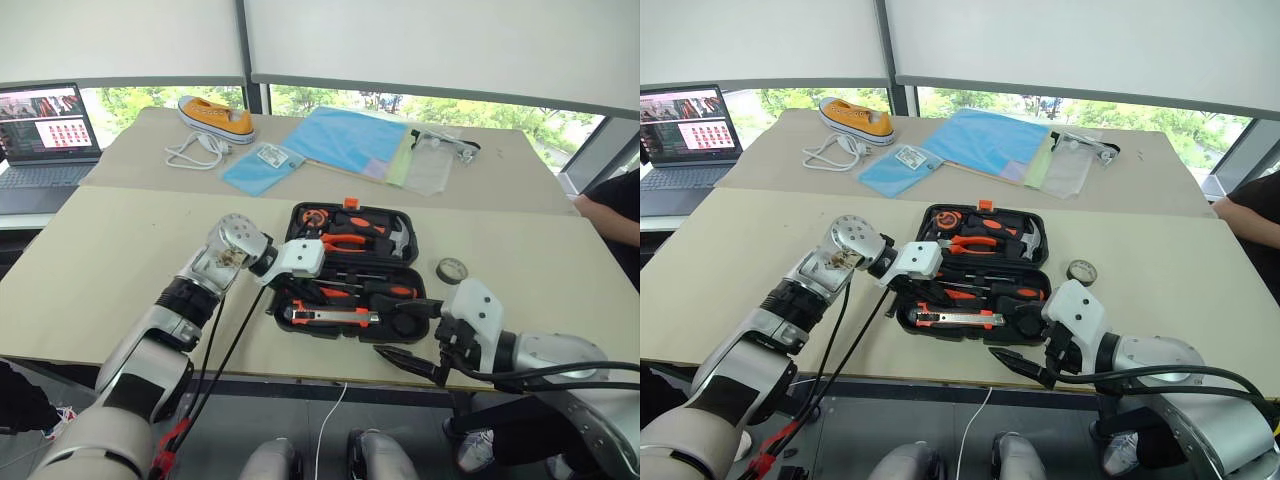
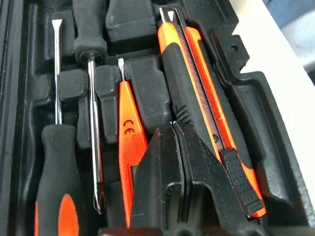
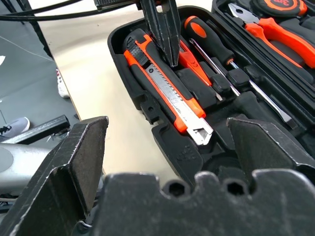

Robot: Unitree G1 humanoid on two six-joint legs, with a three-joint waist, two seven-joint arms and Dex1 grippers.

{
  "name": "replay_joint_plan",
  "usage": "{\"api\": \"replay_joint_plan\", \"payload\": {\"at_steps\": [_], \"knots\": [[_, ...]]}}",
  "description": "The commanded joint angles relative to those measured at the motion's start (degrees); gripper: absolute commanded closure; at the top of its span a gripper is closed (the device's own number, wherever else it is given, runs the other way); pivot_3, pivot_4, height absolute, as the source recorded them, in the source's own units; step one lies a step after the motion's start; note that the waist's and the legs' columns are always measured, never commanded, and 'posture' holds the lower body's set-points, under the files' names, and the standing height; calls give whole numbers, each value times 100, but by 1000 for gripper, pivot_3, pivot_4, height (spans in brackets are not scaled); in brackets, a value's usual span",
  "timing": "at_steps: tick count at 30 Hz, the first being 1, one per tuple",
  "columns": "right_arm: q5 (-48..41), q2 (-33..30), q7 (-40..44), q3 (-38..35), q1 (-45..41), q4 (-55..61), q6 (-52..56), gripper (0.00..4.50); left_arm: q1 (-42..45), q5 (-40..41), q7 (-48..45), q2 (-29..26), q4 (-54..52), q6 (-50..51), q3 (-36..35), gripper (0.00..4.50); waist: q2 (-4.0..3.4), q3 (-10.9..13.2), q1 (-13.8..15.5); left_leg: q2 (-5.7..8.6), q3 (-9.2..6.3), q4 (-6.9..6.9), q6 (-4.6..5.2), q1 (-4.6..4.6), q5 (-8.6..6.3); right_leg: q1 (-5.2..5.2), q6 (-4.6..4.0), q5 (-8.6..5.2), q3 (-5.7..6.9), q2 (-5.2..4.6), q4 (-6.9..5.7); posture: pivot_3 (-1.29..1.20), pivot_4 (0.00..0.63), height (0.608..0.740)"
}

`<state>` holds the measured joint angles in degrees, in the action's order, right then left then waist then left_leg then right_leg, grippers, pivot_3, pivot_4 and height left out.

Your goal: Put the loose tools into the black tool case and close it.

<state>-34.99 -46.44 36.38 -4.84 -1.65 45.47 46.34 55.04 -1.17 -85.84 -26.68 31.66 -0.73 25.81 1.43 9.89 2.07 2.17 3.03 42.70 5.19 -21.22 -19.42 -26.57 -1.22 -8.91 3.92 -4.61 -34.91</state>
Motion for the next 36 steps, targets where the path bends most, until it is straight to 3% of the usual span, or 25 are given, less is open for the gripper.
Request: {"api": "replay_joint_plan", "payload": {"at_steps": [1,11,17,21,31,35,36], "knots": [[-23,-8,-28,-110,44,170,-69,0,13,52,37,116,55,38,-130,4426,0,0,5,0,0,0,0,0,0,0,0,0,0,-1,0,0,150,718],[-23,-19,-26,-102,95,152,-73,0,154,715,-510,68,-406,755,-594,4426,0,0,3,1,0,5,4,-3,-2,0,2,0,2,2,-1,0,150,718],[-23,-12,-29,-61,69,145,-60,0,-211,158,-367,-10,-349,52,-201,4426,0,0,4,1,0,5,4,-2,-2,1,1,1,1,4,-1,0,150,718],[-13,-14,-28,-49,68,128,-58,0,-270,-458,332,97,118,-891,12,4426,-5,-9,48,2,-2,7,4,6,-2,14,2,2,4,-4,3,0,150,718],[5,7,-39,-36,150,120,-79,0,-345,-277,121,72,144,-1031,-95,4426,-9,-14,38,14,-1,14,21,14,-12,28,25,13,5,-30,7,0,150,718],[25,-39,2,-98,161,58,-98,0,-320,240,-88,99,-193,-334,-425,4426,-9,-14,16,14,-1,14,21,13,-12,27,24,14,7,-30,6,0,150,718],[-21,-85,20,-237,176,22,-49,0,-264,536,-154,65,-351,96,-648,4190,-9,-14,11,14,-1,14,21,12,-12,25,24,14,7,-29,7,0,150,718]]}}
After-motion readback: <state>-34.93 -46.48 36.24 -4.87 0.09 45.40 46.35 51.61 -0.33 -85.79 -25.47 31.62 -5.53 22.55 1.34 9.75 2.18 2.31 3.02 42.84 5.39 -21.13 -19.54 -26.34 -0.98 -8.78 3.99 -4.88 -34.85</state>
